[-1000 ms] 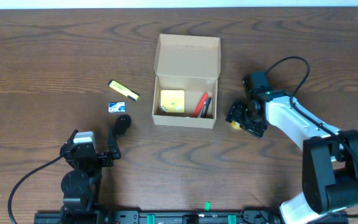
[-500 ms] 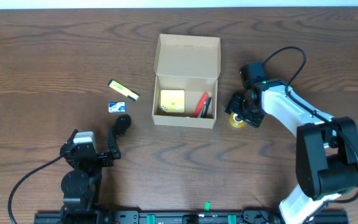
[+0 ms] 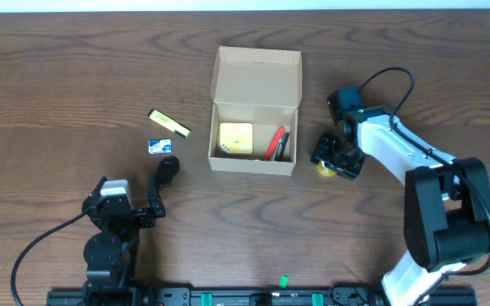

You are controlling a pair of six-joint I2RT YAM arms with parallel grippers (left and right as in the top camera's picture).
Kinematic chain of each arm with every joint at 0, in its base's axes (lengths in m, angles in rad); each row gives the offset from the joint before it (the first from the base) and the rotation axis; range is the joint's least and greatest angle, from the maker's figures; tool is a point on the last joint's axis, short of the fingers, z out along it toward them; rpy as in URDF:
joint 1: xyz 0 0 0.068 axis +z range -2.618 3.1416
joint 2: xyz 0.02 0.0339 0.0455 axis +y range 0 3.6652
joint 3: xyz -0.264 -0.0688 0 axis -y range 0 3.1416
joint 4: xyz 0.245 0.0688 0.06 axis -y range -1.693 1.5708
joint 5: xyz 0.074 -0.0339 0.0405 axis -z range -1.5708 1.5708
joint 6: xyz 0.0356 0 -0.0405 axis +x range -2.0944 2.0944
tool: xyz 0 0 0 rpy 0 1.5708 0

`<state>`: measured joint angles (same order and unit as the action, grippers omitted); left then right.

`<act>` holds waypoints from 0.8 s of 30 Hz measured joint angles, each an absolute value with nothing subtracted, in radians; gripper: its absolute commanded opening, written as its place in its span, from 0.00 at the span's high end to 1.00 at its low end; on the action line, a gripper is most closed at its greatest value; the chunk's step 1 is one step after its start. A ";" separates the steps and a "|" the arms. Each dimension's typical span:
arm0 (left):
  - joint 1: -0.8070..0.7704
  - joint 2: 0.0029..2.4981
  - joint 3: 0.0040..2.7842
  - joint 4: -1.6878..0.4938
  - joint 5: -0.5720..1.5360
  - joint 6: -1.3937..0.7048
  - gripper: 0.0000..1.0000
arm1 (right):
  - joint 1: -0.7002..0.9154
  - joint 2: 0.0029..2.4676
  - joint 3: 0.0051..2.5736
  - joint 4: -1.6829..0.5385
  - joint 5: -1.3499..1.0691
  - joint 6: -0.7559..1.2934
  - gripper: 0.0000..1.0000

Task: Pack container
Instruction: 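Grasp the yellow tape roll and lift it with the right gripper, then carry the tape roll over the box and lower it inside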

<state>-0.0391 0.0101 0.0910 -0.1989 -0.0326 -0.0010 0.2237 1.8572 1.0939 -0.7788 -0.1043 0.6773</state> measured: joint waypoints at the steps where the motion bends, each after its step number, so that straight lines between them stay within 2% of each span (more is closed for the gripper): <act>1: -0.039 0.010 0.091 -0.199 -0.033 -0.001 0.05 | 0.224 1.857 1.094 -0.779 -0.104 0.677 0.42; 13: -0.039 0.010 0.091 -0.199 -0.033 -0.001 0.05 | 0.224 1.880 1.138 -0.836 -0.106 0.672 0.56; 18: -0.039 0.010 0.091 -0.199 -0.033 -0.001 0.05 | 0.227 1.923 1.382 -1.032 -0.073 0.649 0.59; 24: -0.039 0.010 0.091 -0.199 -0.033 -0.001 0.04 | 0.282 1.923 1.732 -1.152 0.002 0.617 0.60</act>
<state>-0.0391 0.0101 0.0910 -0.1989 -0.0326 -0.0010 0.2825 1.9232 1.7325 -1.1522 0.0025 0.6174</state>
